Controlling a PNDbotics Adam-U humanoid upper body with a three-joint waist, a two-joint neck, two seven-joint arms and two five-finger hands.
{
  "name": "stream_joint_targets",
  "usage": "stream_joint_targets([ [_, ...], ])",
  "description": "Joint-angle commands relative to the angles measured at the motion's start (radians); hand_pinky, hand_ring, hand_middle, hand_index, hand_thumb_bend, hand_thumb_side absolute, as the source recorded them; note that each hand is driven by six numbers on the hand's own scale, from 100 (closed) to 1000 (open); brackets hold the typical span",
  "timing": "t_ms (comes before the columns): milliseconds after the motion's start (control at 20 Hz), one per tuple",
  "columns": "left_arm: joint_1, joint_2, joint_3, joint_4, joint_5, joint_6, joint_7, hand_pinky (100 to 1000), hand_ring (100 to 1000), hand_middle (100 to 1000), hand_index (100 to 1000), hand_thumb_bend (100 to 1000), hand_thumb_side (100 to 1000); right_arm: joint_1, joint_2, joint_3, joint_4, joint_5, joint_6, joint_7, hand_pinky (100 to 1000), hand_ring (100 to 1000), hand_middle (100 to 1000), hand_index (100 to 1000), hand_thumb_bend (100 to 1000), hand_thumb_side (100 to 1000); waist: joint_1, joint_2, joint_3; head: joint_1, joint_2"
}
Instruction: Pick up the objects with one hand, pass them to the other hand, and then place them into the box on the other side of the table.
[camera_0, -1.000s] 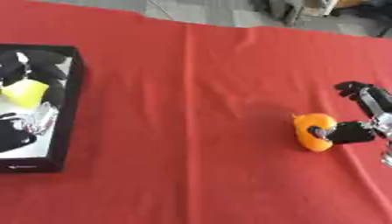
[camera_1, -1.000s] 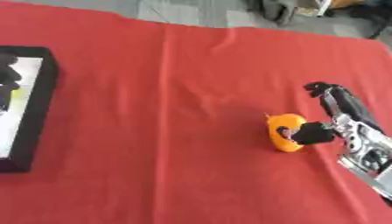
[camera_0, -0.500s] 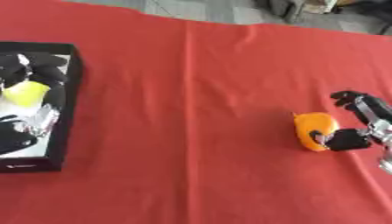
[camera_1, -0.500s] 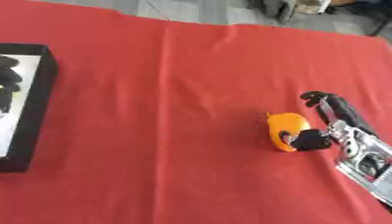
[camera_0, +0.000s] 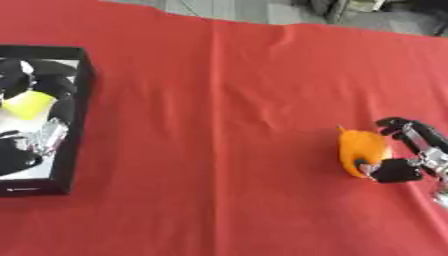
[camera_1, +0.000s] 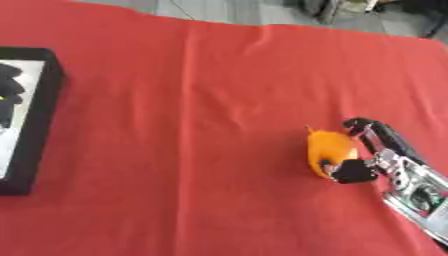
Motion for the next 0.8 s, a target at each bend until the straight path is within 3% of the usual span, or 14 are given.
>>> stream_joint_targets([
  [50, -0.011, 0.014, 0.007, -0.012, -0.008, -0.001, 0.000, 736, 601, 600, 799, 100, 440, 0.002, -0.017, -0.002, -0.009, -0.015, 0.088, -0.112, 1000, 850, 713, 787, 374, 100, 0.009, -0.013, 0.000, -0.001, -0.007],
  [150, -0.012, 0.013, 0.006, -0.012, -0.008, 0.000, -0.001, 736, 601, 599, 797, 100, 443, 0.001, -0.014, 0.001, -0.009, -0.028, 0.088, -0.129, 1000, 798, 581, 694, 360, 100, 0.009, -0.014, -0.001, 0.000, -0.006],
  [350, -0.016, 0.013, 0.006, -0.012, -0.005, 0.001, -0.003, 736, 600, 597, 793, 100, 450, -0.007, -0.013, 0.013, -0.009, -0.053, 0.088, -0.155, 1000, 708, 436, 559, 340, 100, 0.010, -0.017, -0.001, 0.002, -0.005],
  [550, -0.017, 0.013, 0.008, -0.012, 0.001, 0.000, -0.004, 735, 597, 595, 790, 100, 454, -0.011, -0.014, 0.015, -0.009, -0.058, 0.088, -0.217, 1000, 650, 378, 495, 276, 100, 0.012, -0.020, -0.002, 0.003, -0.007],
  [800, -0.016, 0.014, 0.011, -0.012, 0.010, 0.001, -0.007, 732, 593, 611, 787, 100, 463, -0.024, -0.014, 0.022, -0.009, -0.042, 0.088, -0.270, 1000, 633, 390, 505, 203, 100, 0.013, -0.029, -0.005, 0.005, -0.005],
])
